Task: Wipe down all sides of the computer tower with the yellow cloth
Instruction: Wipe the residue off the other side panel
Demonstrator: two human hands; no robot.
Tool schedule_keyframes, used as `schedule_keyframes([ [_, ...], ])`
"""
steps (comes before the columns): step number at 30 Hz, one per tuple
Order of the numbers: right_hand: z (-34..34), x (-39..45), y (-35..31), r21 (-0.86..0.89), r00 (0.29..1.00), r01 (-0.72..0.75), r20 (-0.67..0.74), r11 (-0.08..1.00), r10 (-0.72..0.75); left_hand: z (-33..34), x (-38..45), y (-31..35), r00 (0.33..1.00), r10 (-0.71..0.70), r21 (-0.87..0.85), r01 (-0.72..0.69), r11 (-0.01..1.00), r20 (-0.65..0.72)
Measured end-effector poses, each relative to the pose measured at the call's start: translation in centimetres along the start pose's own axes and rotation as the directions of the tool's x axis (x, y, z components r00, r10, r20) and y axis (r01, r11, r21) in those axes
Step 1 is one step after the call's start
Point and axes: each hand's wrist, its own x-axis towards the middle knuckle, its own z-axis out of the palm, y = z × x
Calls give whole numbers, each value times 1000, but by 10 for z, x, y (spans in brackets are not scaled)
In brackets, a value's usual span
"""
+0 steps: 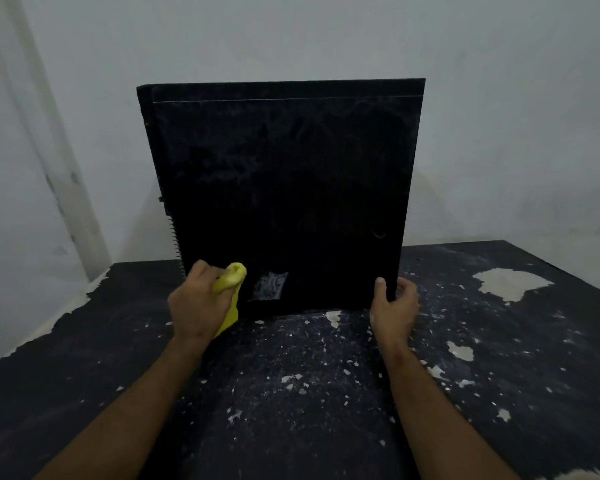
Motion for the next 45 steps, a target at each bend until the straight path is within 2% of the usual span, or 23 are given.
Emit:
schedule_keyframes([
  [4, 1, 0, -1, -5, 1000, 5, 1, 1000, -5, 14, -17, -6, 921, 293, 86, -324, 942, 259],
  [8, 1, 0, -1, -18, 1000, 3, -8, 1000, -4, 3, 5, 12, 1000, 17, -24, -17, 1000, 16],
  [9, 0, 0, -1, -21, 1000, -1, -9, 1000, 1, 4, 5, 14, 1000, 26, -20, -25, 999, 5],
  [11, -1, -1, -2, -16, 1000, -5, -2, 1000, 5, 12, -5, 12, 966, 204, 50, -214, 976, 157],
  [13, -1, -2, -4, -5, 1000, -6, 4, 1000, 6, 17, -8, 8, 884, 361, 73, -398, 915, 297],
  [14, -1, -1, -4, -4, 1000, -5, 4, 1000, 5, 16, 0, 11, 892, 359, 71, -391, 918, 276],
  [16, -1, -2, -5, -7, 1000, -4, 2, 1000, 4, 8, 20, 23, 978, 187, 22, -190, 982, 93],
  [18, 0, -1, -3, 3, 1000, -3, -3, 1000, 3, 4, 32, 32, 995, 67, -44, -70, 997, -74],
  [20, -1, -2, -3, 6, 1000, -4, 3, 1000, 4, 12, 24, 30, 961, 275, 58, -276, 959, 24],
  [22, -1, -1, -3, 2, 1000, -14, 5, 1000, 14, 18, 9, 24, 829, 488, 126, -533, 836, 272],
  [23, -1, -1, -2, 1, 1000, -16, 7, 1000, 16, 17, 11, 21, 797, 511, 134, -572, 809, 322],
  [24, -1, -1, -2, -2, 1000, -14, 9, 1000, 14, 14, 20, 22, 816, 493, 126, -547, 828, 301],
  [26, -1, -1, -1, -10, 1000, -12, 7, 1000, 12, 2, 40, 33, 938, 329, 75, -338, 938, 110],
  [28, -2, -1, -2, -5, 1000, -12, 2, 1000, 12, -2, 47, 42, 983, 170, 20, -169, 985, -63],
  [30, -2, -2, -2, 4, 1000, -10, 3, 1000, 10, 8, 34, 39, 971, 238, 17, -238, 971, 7],
  [32, -2, -2, -4, 2, 1000, -14, 3, 1000, 14, 20, 12, 31, 866, 441, 81, -470, 879, 236],
  [34, -1, -2, -3, -1, 1000, -23, 3, 1000, 23, 20, 15, 24, 787, 528, 100, -582, 807, 320],
  [37, 1, -1, -2, -21, 1000, -13, -3, 1000, 13, 4, 44, 42, 938, 340, 23, -342, 939, 66],
  [39, 1, 0, 0, -23, 1000, -6, -4, 1000, 6, 4, 48, 50, 979, 197, -36, -199, 979, -57],
  [40, 0, 0, 1, -23, 1000, -6, -2, 1000, 5, 9, 43, 50, 977, 211, -37, -212, 976, -39],
  [42, 0, -1, 0, -17, 1000, -6, 7, 1000, 6, 24, 23, 47, 907, 395, 26, -403, 915, 148],
  [44, 0, -1, 0, -8, 1000, -1, 13, 1000, 1, 32, 10, 38, 721, 581, 88, -652, 753, 376],
  [45, 0, -1, 0, -6, 1000, 2, 13, 1000, -2, 32, 16, 38, 671, 615, 90, -703, 706, 414],
])
